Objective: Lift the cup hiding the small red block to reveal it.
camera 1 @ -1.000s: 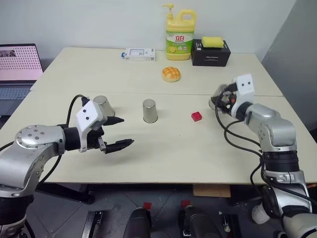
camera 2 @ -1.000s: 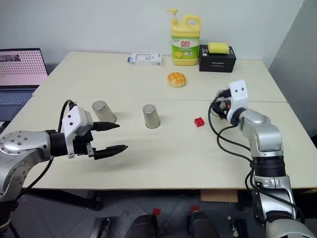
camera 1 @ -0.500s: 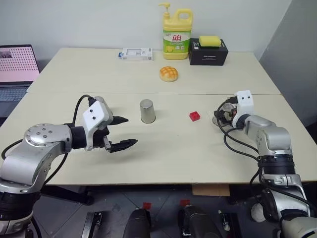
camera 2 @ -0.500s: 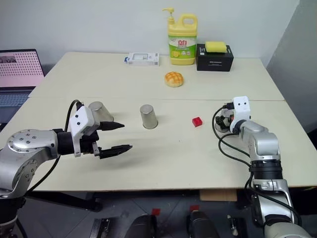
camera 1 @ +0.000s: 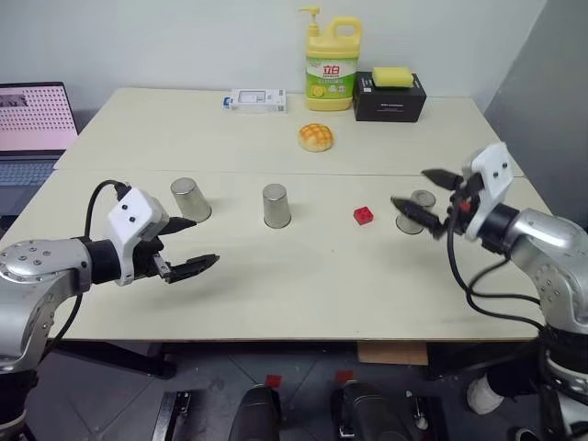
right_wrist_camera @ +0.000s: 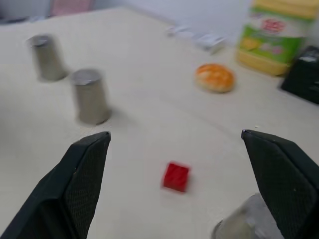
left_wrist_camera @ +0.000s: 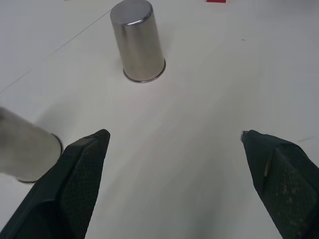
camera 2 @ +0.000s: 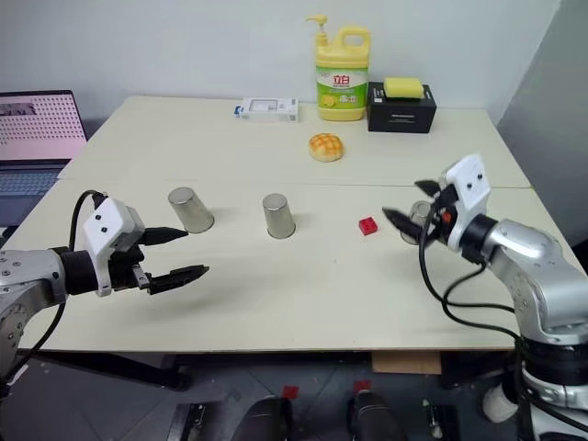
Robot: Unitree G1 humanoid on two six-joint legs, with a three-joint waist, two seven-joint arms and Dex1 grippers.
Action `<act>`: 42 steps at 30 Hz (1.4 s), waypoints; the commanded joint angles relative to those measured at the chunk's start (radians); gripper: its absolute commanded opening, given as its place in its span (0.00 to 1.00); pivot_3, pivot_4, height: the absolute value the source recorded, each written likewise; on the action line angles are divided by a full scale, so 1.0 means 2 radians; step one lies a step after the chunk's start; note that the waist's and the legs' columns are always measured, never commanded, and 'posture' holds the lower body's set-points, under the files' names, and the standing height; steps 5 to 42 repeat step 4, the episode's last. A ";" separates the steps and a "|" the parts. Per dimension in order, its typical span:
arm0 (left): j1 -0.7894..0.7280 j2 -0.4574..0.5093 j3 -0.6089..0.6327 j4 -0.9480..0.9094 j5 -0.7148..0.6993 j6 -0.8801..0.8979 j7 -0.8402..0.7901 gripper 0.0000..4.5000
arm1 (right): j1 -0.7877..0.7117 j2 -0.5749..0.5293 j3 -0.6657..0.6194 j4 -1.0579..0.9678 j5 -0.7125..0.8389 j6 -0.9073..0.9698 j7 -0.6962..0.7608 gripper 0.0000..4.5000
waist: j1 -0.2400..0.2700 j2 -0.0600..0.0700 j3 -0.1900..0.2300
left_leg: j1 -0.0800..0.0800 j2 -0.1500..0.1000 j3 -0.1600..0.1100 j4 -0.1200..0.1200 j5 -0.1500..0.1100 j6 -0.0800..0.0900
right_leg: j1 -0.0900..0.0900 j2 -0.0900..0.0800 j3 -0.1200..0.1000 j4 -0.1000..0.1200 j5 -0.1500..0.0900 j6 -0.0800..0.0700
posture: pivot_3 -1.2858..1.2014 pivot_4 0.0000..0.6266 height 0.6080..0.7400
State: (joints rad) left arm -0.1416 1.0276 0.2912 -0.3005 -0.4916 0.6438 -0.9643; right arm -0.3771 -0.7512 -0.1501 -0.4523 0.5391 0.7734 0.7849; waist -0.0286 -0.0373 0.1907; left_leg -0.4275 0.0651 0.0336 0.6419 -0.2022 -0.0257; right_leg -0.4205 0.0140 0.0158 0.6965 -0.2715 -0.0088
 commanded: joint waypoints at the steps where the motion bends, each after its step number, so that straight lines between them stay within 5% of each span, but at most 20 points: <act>1: 0.007 0.011 0.029 0.003 0.003 -0.009 -0.005 1.00 | 0.033 -0.034 -0.008 -0.039 0.039 0.015 0.044 0.99 | 0.000 0.000 0.000 | 0.000 0.000 0.000 0.000 0.000 0.000 | 0.000 0.000 0.000 0.000 0.000 0.000 | 0.52 0.24 1.00; 42: 0.012 0.010 0.031 0.002 0.003 -0.010 -0.008 1.00 | 0.035 -0.035 -0.009 -0.032 0.040 0.012 0.037 0.99 | -0.001 0.000 0.000 | 0.000 0.000 0.000 0.001 0.000 0.000 | 0.000 0.000 0.000 0.000 0.000 0.000 | 0.52 0.24 1.00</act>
